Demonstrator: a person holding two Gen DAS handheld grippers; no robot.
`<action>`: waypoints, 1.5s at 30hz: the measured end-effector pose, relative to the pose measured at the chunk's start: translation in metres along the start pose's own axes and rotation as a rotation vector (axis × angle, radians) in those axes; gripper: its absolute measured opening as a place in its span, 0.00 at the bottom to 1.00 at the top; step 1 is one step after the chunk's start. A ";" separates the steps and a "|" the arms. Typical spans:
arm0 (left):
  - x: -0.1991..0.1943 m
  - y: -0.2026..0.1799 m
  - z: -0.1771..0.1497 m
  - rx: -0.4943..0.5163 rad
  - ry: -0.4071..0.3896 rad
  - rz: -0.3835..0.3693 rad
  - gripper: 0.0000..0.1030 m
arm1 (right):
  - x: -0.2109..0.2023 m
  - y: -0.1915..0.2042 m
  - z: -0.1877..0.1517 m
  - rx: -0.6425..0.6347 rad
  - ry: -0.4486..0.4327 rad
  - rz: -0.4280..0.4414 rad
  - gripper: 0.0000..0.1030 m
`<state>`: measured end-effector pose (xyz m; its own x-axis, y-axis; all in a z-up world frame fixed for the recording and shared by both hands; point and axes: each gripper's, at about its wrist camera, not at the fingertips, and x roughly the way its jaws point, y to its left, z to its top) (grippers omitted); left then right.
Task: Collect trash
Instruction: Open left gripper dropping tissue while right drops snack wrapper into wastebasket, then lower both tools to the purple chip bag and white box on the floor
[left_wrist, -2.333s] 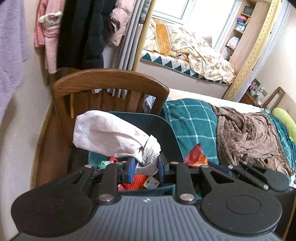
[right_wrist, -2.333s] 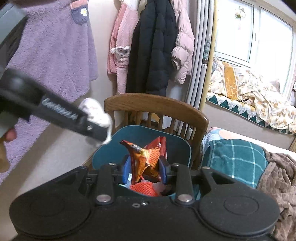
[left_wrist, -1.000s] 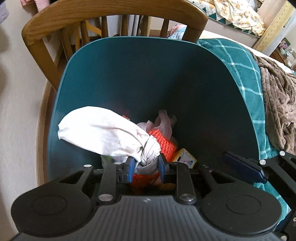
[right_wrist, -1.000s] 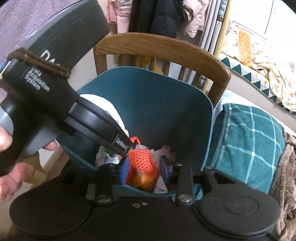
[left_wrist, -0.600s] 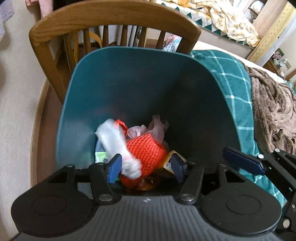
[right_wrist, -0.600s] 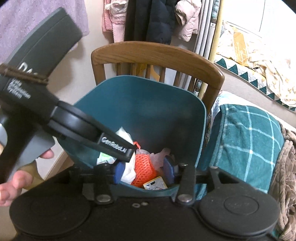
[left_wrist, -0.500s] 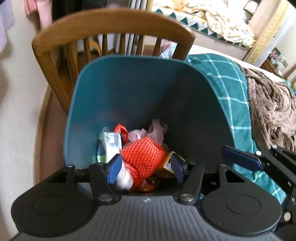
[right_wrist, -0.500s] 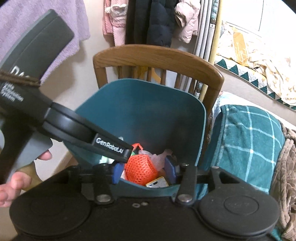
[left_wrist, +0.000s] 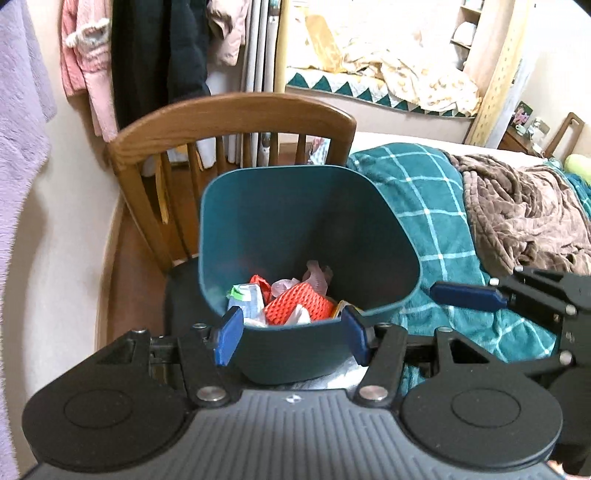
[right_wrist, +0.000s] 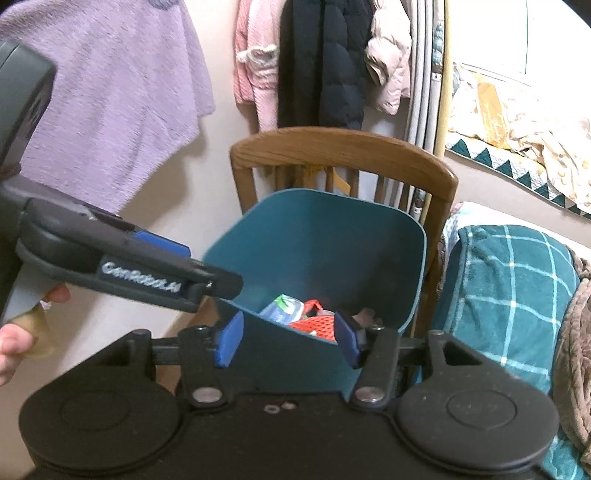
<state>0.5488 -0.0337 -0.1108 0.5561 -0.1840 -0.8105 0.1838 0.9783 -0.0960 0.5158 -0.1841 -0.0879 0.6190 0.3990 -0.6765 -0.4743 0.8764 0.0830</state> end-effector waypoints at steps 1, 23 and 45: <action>-0.006 0.000 -0.005 0.002 -0.007 0.006 0.60 | -0.004 0.001 -0.001 0.001 -0.007 0.006 0.55; 0.008 0.066 -0.180 -0.145 0.027 0.089 0.83 | 0.012 0.038 -0.131 0.060 0.058 0.094 0.88; 0.347 0.117 -0.430 -0.235 0.360 0.077 0.98 | 0.304 0.056 -0.423 0.043 0.398 0.045 0.87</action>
<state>0.4149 0.0576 -0.6513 0.2357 -0.1056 -0.9661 -0.0594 0.9906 -0.1228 0.4125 -0.1273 -0.5990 0.3034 0.3092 -0.9013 -0.4636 0.8743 0.1439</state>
